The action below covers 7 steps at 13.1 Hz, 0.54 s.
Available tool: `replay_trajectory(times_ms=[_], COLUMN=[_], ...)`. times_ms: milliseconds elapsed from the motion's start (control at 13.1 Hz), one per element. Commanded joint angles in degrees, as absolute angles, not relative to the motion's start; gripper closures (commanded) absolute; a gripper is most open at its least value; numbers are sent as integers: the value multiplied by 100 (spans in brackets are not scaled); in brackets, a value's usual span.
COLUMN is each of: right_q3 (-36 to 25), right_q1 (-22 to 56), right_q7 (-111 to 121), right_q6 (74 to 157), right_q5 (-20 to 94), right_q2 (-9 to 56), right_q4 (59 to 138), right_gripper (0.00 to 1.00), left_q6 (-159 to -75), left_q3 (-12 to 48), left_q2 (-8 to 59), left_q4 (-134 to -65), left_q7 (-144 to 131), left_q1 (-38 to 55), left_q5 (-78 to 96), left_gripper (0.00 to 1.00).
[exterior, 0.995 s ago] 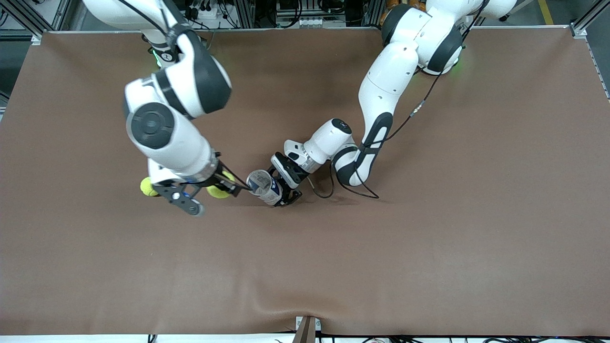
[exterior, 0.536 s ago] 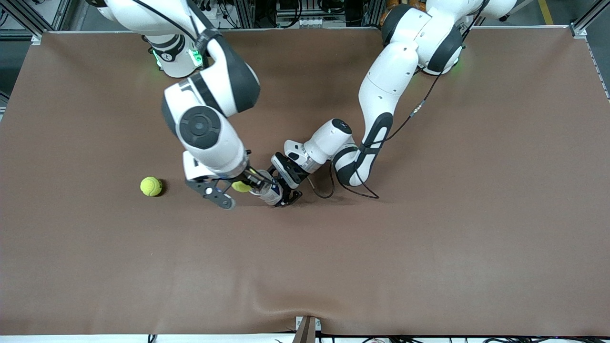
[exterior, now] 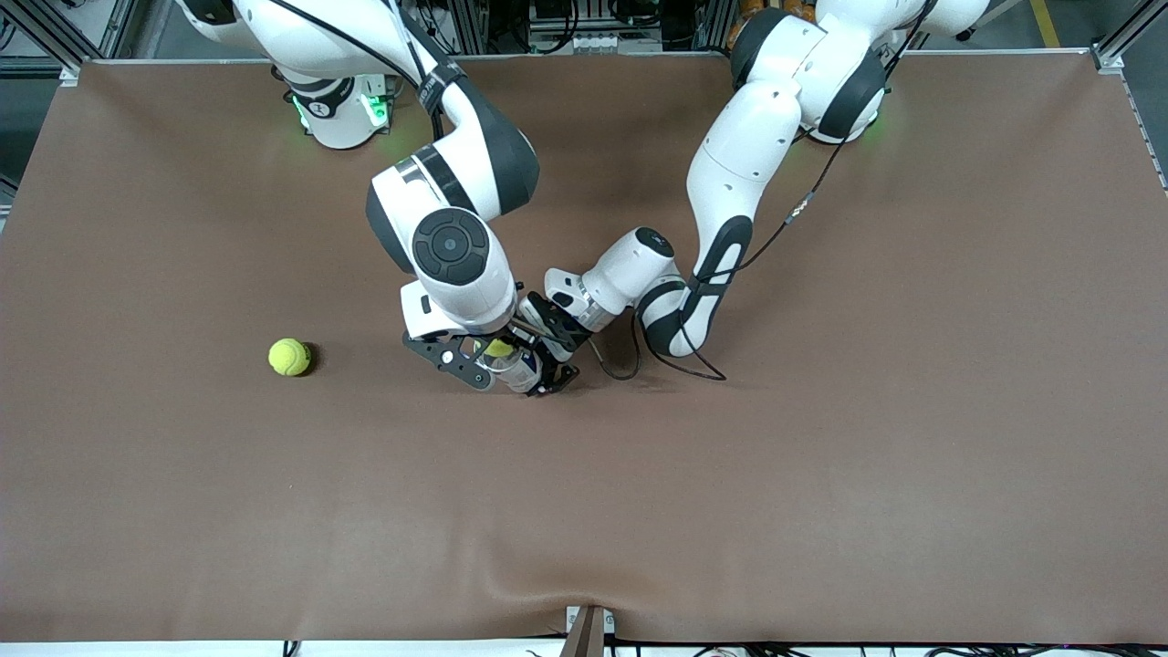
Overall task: Insert tennis ball vertically with right arm
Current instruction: 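Open the right gripper to drop the ball into the can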
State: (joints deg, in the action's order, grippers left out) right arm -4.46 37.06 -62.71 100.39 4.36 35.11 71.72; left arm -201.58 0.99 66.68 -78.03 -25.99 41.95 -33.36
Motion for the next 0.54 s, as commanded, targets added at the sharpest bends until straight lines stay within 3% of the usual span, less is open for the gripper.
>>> replay_trajectory(times_ms=[0, 153, 459], right_q3=[-483, -483, -492], right_q1=[3726, 3744, 3727], right_q7=[-6363, -6381, -6346], right_q6=[9984, 9984, 9967], right_q5=[510, 501, 475], right_q2=[3577, 3586, 3621], right_q4=[7093, 7093, 7093], right_gripper=[12, 0, 0], left_q6=[-20303, -20303, -20355], left_q3=[35, 44, 35], left_q2=[6741, 6741, 6741], left_q4=[-7699, -7708, -7726], left_q7=[-2742, -2742, -2742], left_q1=[4210, 4210, 4201], left_q5=[-3384, -3384, -3393], left_gripper=[15, 15, 15])
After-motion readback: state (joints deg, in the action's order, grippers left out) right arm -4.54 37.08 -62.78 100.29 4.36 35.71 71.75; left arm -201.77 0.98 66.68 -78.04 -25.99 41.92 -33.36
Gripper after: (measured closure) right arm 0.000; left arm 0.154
